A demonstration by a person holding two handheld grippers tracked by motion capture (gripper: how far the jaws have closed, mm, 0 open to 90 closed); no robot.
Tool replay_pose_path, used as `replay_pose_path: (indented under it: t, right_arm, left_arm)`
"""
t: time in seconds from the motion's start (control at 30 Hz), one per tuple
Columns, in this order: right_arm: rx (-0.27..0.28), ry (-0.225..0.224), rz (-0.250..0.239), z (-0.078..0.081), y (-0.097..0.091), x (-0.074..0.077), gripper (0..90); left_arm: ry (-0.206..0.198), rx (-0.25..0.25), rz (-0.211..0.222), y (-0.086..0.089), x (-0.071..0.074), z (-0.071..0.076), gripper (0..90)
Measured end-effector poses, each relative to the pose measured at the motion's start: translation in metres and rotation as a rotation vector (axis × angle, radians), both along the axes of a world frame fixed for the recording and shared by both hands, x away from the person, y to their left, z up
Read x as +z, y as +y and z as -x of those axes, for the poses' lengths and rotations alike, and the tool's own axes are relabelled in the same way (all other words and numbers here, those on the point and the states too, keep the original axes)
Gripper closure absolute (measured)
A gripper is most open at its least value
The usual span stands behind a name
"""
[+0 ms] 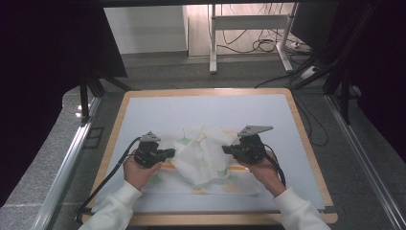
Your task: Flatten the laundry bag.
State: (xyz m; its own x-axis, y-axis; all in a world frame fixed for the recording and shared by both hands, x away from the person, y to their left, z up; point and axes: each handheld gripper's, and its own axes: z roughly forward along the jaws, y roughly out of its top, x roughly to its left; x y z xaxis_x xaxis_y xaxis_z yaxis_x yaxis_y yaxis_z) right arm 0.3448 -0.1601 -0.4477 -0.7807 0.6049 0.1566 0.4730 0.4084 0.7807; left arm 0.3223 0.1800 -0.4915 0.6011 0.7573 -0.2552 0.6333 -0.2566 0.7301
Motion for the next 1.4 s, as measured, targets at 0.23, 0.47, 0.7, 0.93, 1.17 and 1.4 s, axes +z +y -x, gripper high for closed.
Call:
replay_pose_path:
  t: [0.23,0.47,0.7,0.93,1.17,1.4]
  right_arm:
    - [-0.011,0.001,-0.010,-0.006,0.001,0.001,87.4]
    - [-0.068,0.016,-0.017,-0.052,0.009,0.008,86.1]
    - [-0.195,0.082,-0.049,-0.131,0.016,-0.009,81.3]
    - [-0.330,0.050,-0.083,-0.150,-0.009,-0.029,53.5]
    - [-0.177,-0.039,0.009,-0.095,-0.018,-0.002,47.2]
    - [-0.063,0.025,0.093,-0.042,-0.012,-0.030,43.1]
  left_arm:
    - [0.016,0.006,0.052,0.005,0.007,-0.009,89.7]
    - [0.015,0.074,0.070,0.008,0.016,-0.049,89.7]
    - [0.015,0.155,0.121,0.011,0.008,-0.099,89.5]
    - [-0.105,0.143,0.049,0.012,0.012,-0.080,51.9]
    - [-0.068,0.015,-0.044,0.004,0.002,-0.033,44.3]
    - [-0.009,-0.040,-0.121,-0.005,-0.024,-0.007,41.4]
